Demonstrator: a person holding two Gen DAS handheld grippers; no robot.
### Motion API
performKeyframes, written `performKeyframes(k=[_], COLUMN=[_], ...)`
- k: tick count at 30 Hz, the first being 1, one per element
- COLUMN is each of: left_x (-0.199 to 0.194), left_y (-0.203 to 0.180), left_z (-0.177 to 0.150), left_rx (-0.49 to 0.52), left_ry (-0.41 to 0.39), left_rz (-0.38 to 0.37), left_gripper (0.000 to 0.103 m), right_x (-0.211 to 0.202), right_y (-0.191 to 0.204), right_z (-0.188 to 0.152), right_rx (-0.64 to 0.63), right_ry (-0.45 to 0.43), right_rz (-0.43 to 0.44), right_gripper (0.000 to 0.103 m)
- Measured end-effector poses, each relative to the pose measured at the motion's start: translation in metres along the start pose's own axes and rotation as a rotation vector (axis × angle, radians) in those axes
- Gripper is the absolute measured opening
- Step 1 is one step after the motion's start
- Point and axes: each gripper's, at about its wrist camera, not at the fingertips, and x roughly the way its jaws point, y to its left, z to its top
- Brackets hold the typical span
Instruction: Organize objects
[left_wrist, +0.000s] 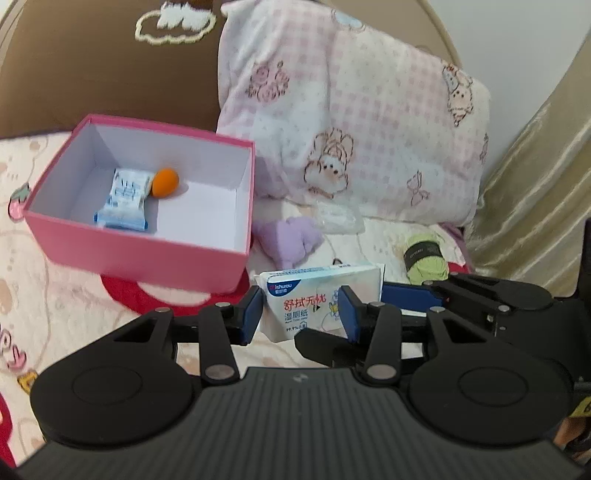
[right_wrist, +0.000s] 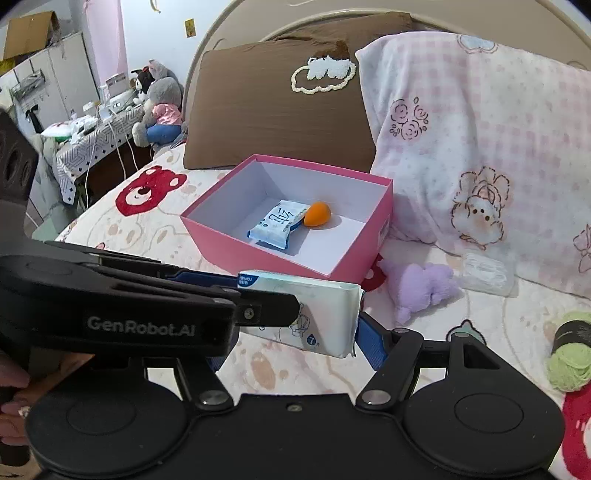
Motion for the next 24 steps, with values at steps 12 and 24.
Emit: performKeyframes(k=[12, 24], left_x=[0.003, -0.013], left_y=[0.018, 0.061], left_z=[0.041, 0.091], left_rx=[0.01, -0.013], left_ry=[0.011, -0.073], left_rz=[-0.057, -0.084], left_gripper=[0.039, 0.039], right_x=[0.007, 0.02], right_y=[0.005, 0.025], right_z=[0.024, 0.073], right_rx=[-0.064, -0.217], right_ry=[-0.071, -0.059], right_rz=[-0.036, 0.04], right_gripper=[0.074, 0.074])
